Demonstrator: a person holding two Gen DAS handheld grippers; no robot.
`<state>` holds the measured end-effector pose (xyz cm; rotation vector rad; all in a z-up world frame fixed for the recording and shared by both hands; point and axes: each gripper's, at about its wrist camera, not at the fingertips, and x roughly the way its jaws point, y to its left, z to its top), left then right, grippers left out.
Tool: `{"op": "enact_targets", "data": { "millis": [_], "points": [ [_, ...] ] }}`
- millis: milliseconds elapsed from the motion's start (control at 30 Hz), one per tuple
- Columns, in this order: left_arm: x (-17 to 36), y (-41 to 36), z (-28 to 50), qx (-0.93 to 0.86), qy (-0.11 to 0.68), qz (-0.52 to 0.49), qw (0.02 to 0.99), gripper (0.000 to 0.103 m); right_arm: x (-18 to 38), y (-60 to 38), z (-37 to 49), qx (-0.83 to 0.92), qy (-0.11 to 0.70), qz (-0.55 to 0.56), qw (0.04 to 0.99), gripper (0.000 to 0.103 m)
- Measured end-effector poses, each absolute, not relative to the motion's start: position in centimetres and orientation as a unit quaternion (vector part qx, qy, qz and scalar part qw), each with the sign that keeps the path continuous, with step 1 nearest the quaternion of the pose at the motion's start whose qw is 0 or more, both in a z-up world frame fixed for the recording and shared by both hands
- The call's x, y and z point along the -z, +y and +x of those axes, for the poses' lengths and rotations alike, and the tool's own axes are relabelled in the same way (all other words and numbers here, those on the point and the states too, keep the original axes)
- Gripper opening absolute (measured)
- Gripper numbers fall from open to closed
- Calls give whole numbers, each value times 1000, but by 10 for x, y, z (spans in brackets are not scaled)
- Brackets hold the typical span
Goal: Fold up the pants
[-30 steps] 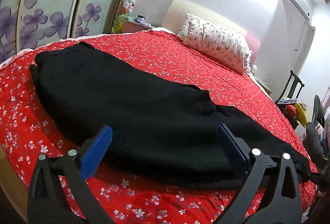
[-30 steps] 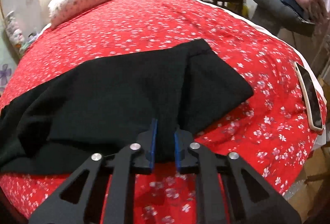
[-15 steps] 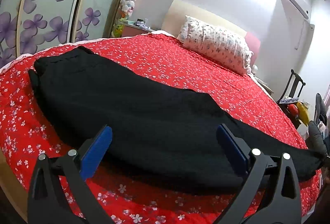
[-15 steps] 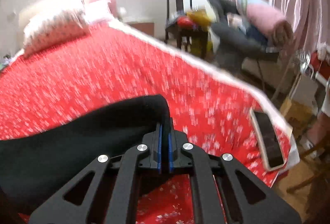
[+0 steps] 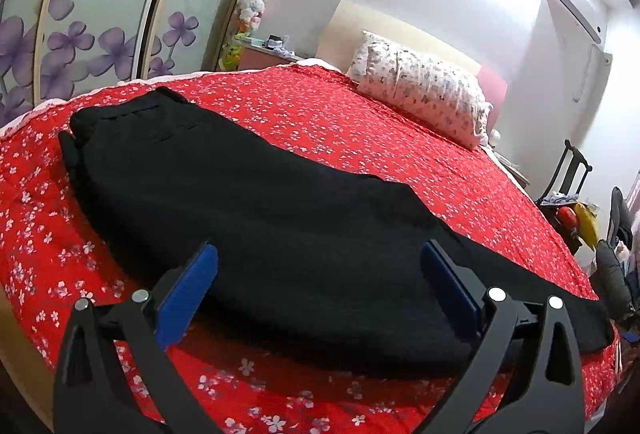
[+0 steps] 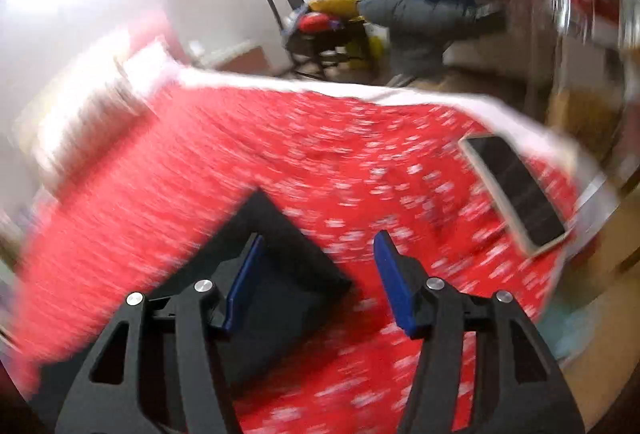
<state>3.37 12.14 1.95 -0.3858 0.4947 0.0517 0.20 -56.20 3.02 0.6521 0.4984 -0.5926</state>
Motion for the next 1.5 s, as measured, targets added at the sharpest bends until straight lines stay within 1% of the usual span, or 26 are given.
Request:
{"op": "enact_targets", "data": {
  "millis": [33, 67, 133, 233, 367, 500, 600, 667, 733, 833, 967, 1033, 1067, 1133, 1167, 1300, 1400, 1500],
  "points": [
    [-19, 122, 34, -26, 245, -193, 950, 101, -28, -568, -7, 252, 221, 363, 870, 57],
    [-19, 123, 34, -26, 246, -194, 949, 101, -23, -574, -13, 234, 211, 403, 859, 54],
    [-19, 123, 34, -26, 246, -196, 949, 101, -9, -585, -19, 234, 211, 452, 835, 50],
    [-19, 122, 33, -27, 247, -194, 949, 101, 17, -605, -15, 255, 242, 484, 802, 49],
    [-18, 123, 33, -29, 249, -201, 947, 101, 42, -616, -9, 208, 244, 539, 779, 47],
    [-17, 124, 33, -29, 252, -204, 946, 101, 47, -620, -5, 215, 246, 531, 782, 47],
    [-18, 124, 33, -29, 253, -203, 946, 101, 51, -620, 2, 215, 246, 524, 787, 43],
    [-17, 124, 32, -29, 253, -203, 946, 101, 50, -617, 3, 214, 248, 512, 794, 34],
    [-17, 124, 32, -28, 252, -204, 945, 101, 44, -614, 6, 211, 248, 503, 801, 32],
    [-16, 126, 32, -28, 253, -208, 945, 101, 41, -612, 7, 203, 247, 503, 803, 32],
    [-16, 125, 32, -27, 253, -208, 944, 101, 59, -614, 1, 192, 253, 549, 773, 33],
    [-16, 125, 32, -28, 253, -209, 944, 101, 57, -613, 2, 192, 252, 545, 776, 33],
    [-16, 125, 32, -28, 254, -209, 944, 101, 55, -611, 2, 194, 255, 536, 781, 28],
    [-16, 125, 32, -28, 253, -210, 944, 101, 48, -605, 3, 203, 252, 518, 792, 19],
    [-16, 126, 32, -28, 253, -211, 944, 101, 44, -603, 2, 201, 245, 518, 795, 18],
    [-16, 129, 31, -26, 252, -216, 943, 101, 24, -592, -2, 191, 209, 508, 813, 16],
    [-16, 130, 30, -27, 250, -218, 943, 101, -10, -565, 8, 160, 183, 463, 852, 16],
    [-16, 133, 31, -30, 248, -223, 942, 101, -34, -529, 23, 114, 177, 421, 882, 16]
  ]
}}
